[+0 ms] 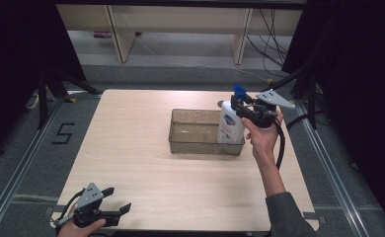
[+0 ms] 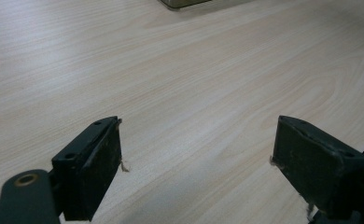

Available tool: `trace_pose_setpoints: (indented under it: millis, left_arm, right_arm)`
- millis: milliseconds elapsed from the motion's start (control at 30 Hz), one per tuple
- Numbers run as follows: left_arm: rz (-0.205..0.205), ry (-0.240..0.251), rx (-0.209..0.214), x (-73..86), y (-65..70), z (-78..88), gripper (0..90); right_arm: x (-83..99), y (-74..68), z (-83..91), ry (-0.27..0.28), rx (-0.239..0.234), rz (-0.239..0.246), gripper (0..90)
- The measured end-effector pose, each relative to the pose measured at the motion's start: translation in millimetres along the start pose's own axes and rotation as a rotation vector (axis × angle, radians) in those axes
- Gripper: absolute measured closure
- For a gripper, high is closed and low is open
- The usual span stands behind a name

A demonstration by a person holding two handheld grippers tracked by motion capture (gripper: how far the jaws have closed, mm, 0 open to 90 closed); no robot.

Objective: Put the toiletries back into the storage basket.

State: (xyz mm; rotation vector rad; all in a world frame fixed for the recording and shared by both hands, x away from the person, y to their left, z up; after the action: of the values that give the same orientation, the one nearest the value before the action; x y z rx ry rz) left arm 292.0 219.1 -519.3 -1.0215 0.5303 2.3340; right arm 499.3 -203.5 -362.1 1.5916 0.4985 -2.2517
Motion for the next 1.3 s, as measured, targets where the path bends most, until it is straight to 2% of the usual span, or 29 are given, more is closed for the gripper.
trace_pose_setpoints:
  millis: [133,167,200,333,567,633,700,833,933,1033,1067,1167,1200,1300]
  left_arm:
    - [-0.001,-0.007,-0.008,0.0,-0.2,0.0,14.9]
    - [-0.001,-0.007,-0.007,0.1,-0.1,0.0,14.9]
    - [0.002,-0.002,-0.004,0.2,0.3,-0.4,14.9]
    - [0.005,-0.008,-0.011,0.2,0.0,-0.1,14.9]
    - [0.002,-0.004,-0.006,0.5,-0.2,-0.1,14.9]
    - [0.004,-0.012,-0.013,0.6,-0.5,0.2,14.9]
    - [0.003,-0.003,-0.003,0.4,-0.6,-0.7,14.9]
    - [0.003,-0.012,-0.013,0.5,-0.3,0.1,14.9]
    - [0.002,-0.014,-0.015,0.9,-0.4,0.1,14.9]
    - [0.008,-0.008,-0.013,0.4,-0.1,-0.5,14.9]
    - [0.010,-0.012,-0.016,0.7,0.0,0.0,14.9]
    - [0.014,-0.011,-0.014,1.0,0.4,-0.5,14.9]
    - [0.014,-0.001,-0.002,0.7,0.2,-1.6,14.9]
    - [0.014,-0.005,-0.011,0.9,0.5,-1.0,14.9]
  right_arm:
    - [3.0,-0.9,0.3,-0.007,-0.019,-0.005,46.9]
    - [3.6,-0.4,1.7,-0.012,-0.011,-0.001,46.2]
    - [4.0,-1.9,2.1,-0.013,-0.023,-0.017,45.5]
    - [3.5,-4.0,2.9,-0.015,-0.008,0.029,41.3]
    - [4.5,-4.7,4.2,-0.012,-0.016,-0.007,36.4]
    - [4.2,-2.9,6.7,-0.005,-0.015,0.004,34.9]
    - [4.5,-4.1,9.1,-0.001,-0.024,-0.025,32.9]
    - [5.0,-2.1,13.3,0.001,-0.030,-0.027,30.5]
    - [5.4,-3.1,17.1,0.015,-0.031,-0.051,29.5]
    - [6.4,-3.7,19.6,0.014,-0.038,-0.037,29.0]
    - [7.5,-4.7,20.5,0.010,-0.036,-0.054,28.6]
    - [9.2,-4.8,21.8,0.011,-0.048,-0.053,27.7]
    - [9.9,-5.5,22.6,0.007,-0.048,-0.061,27.6]
    - [12.1,-6.5,26.5,0.006,-0.044,-0.063,27.5]
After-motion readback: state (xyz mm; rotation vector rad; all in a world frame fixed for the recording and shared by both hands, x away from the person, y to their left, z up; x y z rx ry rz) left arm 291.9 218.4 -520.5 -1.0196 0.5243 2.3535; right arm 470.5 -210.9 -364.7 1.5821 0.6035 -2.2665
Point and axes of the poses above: each handheld gripper's, and its own axes: z roughly backward along the jaws, x roughly out of its underside, y roughly to its right, the point moved 4 cm from there along -z, roughly forward along the jaws, and after that the axes turned 7 degrees about -y, right-handed, at the moved point
